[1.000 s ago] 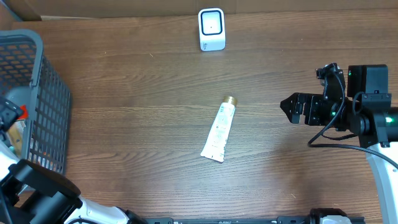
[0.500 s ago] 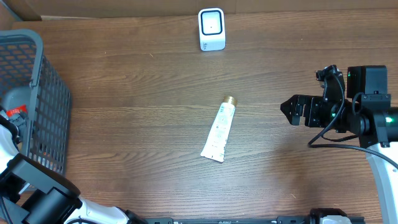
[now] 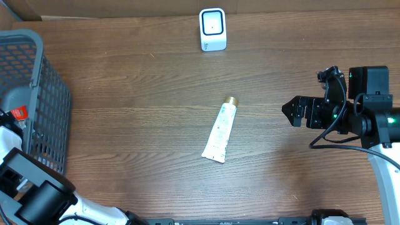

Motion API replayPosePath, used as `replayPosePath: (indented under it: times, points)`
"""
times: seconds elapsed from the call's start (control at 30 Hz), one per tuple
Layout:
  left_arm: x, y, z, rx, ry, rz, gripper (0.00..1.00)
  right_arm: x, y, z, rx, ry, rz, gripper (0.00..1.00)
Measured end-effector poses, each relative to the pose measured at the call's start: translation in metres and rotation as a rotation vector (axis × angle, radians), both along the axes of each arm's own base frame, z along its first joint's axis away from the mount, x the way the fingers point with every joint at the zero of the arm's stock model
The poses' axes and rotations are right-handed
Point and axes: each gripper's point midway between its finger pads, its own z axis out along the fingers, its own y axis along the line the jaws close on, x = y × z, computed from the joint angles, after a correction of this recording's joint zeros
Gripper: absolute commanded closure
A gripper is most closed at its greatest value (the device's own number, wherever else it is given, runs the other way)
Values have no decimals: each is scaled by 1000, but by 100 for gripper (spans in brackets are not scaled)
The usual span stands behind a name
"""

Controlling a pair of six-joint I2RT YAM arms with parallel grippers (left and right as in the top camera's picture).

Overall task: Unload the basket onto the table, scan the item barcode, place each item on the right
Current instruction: 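Return the left gripper to the basket and grasp the spaghetti pack, then place the red-topped spaghetti pack beside the white tube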

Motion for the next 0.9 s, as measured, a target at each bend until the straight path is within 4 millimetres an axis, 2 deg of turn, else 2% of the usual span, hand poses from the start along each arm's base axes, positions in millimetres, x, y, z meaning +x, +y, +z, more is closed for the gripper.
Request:
replayPosePath:
  times: [0.07, 0.13, 0.17, 0.5, 0.63, 0.7, 0.77, 0.9]
  points:
    - [-1, 0, -6, -12, 8, 6, 55, 0, 0, 0, 0, 1, 0, 0]
    - [-2, 1, -7, -13, 2, 12, 86, 0, 0, 0, 0, 2, 0, 0]
    - [-2, 2, -6, -12, -1, 11, 96, -1, 0, 0, 0, 3, 0, 0]
    - [0, -2, 5, -27, -21, 6, 96, -1, 0, 0, -2, 4, -1, 0]
    - [7, -11, 21, -68, -73, -5, 96, -1, 0, 0, -2, 3, -1, 0]
    - [14, -10, 38, -61, -113, -4, 96, -1, 0, 0, -2, 3, -1, 0]
    - [28, -6, 80, -6, -202, -3, 96, 0, 0, 0, -2, 3, -1, 0]
    - [53, -8, 193, 167, -406, -39, 96, 1, 0, 0, -2, -3, -1, 0]
